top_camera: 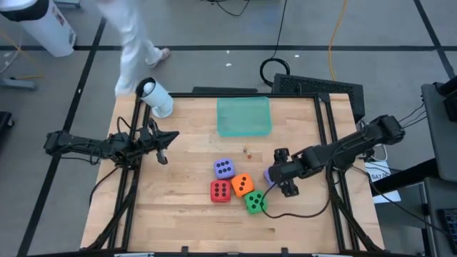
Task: Pick & Place Dice
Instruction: Put the bottom large purple dice into the green container
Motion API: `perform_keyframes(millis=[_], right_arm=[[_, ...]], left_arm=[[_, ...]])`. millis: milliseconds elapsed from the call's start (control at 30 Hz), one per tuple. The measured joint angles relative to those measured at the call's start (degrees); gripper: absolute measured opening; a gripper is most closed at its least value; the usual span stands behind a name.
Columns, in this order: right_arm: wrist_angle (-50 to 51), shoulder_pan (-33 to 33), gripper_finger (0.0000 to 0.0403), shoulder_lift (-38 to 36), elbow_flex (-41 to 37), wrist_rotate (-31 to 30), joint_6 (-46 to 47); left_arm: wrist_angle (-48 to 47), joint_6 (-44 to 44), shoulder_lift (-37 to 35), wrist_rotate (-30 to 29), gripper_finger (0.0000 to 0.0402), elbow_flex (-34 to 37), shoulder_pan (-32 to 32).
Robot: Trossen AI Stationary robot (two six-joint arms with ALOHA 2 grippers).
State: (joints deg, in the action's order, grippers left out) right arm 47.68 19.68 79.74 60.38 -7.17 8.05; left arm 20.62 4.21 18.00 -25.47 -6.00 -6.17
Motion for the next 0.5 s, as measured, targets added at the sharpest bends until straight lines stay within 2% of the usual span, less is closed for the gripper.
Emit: perform_keyframes(millis=[233,500], right_arm=[[0.42,-0.15,0.0400,0.95,-0.57,-0.19,-1.89],[-2.42,-0.87,0.0400,0.86,-5.13,-1.06,-2.36]], left_arm=[[-1.11,-0.27,-0.02,-0.01,0.0006,0.00,0.00],[-1.20,-0.25,-0.02,0.00,0.0005,0.00,0.00]])
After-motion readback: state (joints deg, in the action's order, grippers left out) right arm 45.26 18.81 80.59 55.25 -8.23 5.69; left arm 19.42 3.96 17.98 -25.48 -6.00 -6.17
